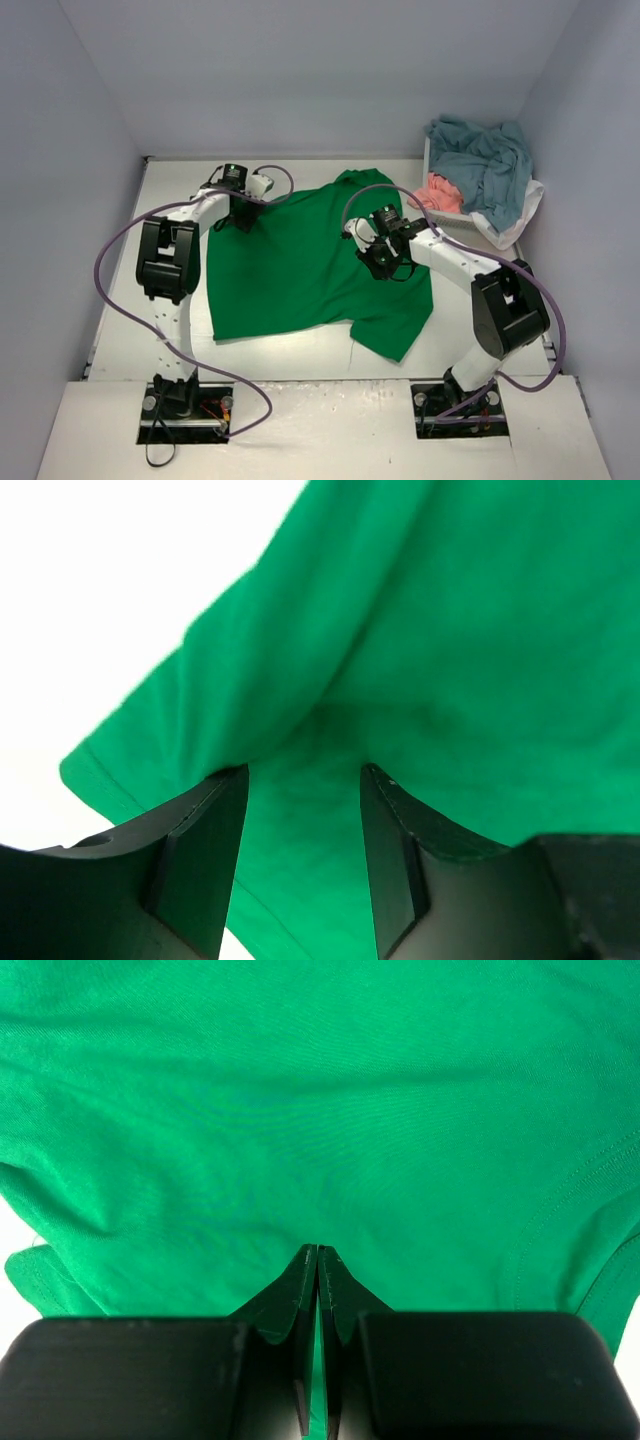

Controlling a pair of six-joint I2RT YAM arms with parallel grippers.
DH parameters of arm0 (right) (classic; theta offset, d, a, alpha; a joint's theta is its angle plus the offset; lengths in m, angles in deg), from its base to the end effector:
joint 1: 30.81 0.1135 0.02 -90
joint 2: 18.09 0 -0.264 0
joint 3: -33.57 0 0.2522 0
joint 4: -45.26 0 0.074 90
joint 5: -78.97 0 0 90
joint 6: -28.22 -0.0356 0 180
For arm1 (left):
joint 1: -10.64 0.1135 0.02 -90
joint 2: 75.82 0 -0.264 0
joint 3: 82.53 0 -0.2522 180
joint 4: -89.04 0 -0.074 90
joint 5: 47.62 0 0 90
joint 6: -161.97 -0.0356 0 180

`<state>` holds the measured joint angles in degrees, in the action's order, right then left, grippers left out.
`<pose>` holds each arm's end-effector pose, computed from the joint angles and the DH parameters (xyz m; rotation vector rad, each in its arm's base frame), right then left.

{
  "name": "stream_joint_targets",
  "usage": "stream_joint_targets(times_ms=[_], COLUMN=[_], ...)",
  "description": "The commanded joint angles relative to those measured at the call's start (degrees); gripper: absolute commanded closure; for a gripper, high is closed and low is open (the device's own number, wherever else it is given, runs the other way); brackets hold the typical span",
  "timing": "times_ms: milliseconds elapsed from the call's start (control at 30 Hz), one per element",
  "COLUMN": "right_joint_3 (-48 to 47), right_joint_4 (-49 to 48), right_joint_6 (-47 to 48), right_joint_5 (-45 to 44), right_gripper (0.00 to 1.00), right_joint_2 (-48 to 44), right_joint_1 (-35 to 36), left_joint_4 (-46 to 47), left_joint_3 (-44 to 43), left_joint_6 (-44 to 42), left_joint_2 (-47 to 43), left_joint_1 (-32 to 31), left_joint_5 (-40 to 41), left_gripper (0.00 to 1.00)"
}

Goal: Fold and stack the t-shirts

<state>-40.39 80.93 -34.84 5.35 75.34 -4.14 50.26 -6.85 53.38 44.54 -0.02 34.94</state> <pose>0.2952 0.1595 0.2042 -1.2335 2.1898 0.3595 0.4500 -0.0894 0.1823 0.6862 2.4239 -0.1082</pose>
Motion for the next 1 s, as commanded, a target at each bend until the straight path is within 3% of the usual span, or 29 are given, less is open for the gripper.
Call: stream_joint_targets(times_ms=[0, 167, 333, 567, 700, 967], right_joint_3=[-2.37, -2.2, -1.67, -0.53, 0.09, 2.81], right_joint_4=[-0.47, -0.64, -0.91, -1.26, -1.43, 0.06], right_joint_6=[-1.1, -2.15, -3.03, -3.21, -3.38, 2.06], right_joint_5=[1.37, 2.51, 3.22, 3.13, 3.3, 0.24], right_gripper=[1.0, 1.0, 1.0, 1.0, 1.0, 1.0], right_joint_2=[-1.14, -1.58, -2.9, -3.6, -3.87, -6.5], right_joint_1=[0.31, 0.31, 0.31, 0.39, 0.48, 2.85], left_joint_4=[3.65, 6.82, 10.85, 19.48, 17.99, 4.9], left_joint_3=[-3.13, -5.75, -9.01, -8.58, -5.95, 5.56], left_joint_6=[0.84, 0.84, 2.06, 5.49, 7.6, 6.9], left_joint_2=[-0.92, 1.89, 5.68, 5.24, 1.65, -19.26], left_joint_1=[0.99, 1.6, 2.65, 3.71, 3.8, 2.75], left_joint_5=[1.81, 6.56, 18.48, 27.3, 23.98, 7.46], left_gripper=[0.57, 0.57, 0.57, 0.54, 0.53, 0.53])
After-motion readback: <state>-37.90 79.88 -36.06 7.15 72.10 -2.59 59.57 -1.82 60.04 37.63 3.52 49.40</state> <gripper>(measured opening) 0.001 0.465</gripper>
